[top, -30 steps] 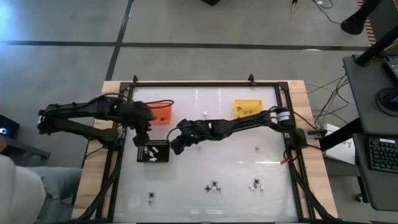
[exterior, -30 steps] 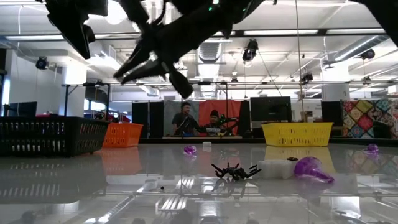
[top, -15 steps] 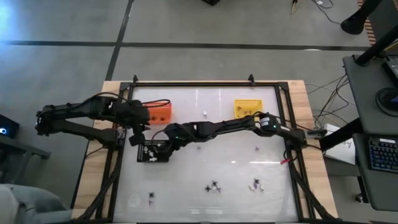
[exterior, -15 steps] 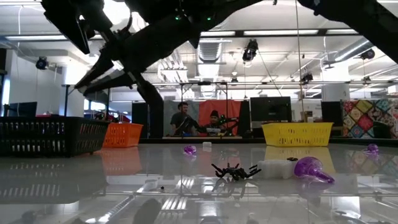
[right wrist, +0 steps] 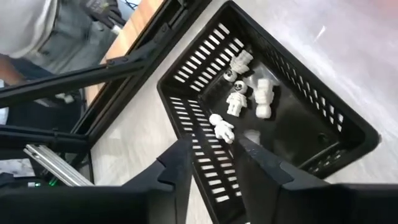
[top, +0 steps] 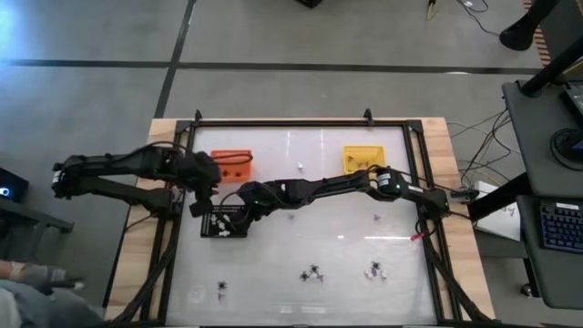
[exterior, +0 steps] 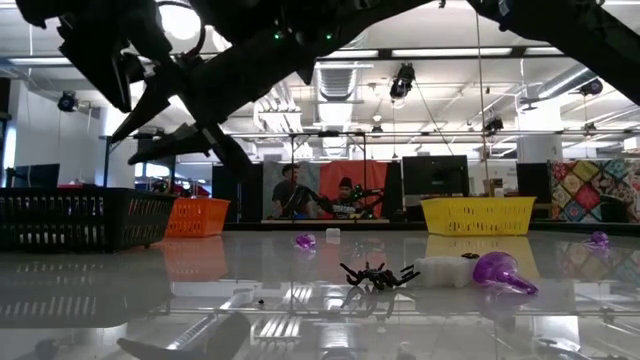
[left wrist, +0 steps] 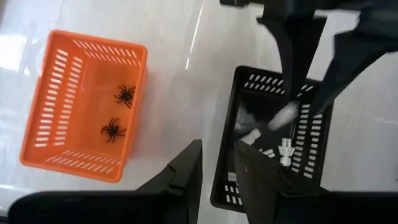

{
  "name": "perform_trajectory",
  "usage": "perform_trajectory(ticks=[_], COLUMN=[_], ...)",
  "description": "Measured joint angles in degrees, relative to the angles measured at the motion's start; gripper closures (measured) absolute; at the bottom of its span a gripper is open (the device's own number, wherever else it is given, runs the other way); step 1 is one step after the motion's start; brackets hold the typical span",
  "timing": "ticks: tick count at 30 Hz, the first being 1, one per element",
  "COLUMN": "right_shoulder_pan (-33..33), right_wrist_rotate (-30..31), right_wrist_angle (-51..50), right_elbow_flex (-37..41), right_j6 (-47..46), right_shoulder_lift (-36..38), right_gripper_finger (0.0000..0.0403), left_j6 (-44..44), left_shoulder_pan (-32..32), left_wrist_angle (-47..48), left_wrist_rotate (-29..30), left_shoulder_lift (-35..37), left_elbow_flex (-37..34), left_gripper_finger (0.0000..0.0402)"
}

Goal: Sort Halloween decoration
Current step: Put the violet witch hat into the yellow bin

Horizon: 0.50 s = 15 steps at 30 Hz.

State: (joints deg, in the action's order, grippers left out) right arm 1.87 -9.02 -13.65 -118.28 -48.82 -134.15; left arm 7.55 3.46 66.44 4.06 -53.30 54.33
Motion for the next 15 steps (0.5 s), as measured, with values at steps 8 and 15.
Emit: perform_trajectory(ticks=[8, 15], right_shoulder_pan=[-1.98, -2.17], right_wrist_rotate=[0.26, 1.54], right_wrist_angle=[-18.53, -37.93], right_elbow_flex=[-1.97, -3.52], right_j6=[2.36, 10.55], right_shoulder_lift=[1.79, 4.39], right_gripper_finger=[0.0270, 0.0268], left_j6=[0.39, 0.39], left_shoulder_pan=[0.00, 0.00], left_wrist_angle=[-0.06, -0.66], left_wrist_rotate=[-0.05, -0.09], left_shoulder_lift=[0.25, 0.52], left_elbow_flex=[-0.91, -0.91], left_gripper_finger=[0.0326, 0.0326])
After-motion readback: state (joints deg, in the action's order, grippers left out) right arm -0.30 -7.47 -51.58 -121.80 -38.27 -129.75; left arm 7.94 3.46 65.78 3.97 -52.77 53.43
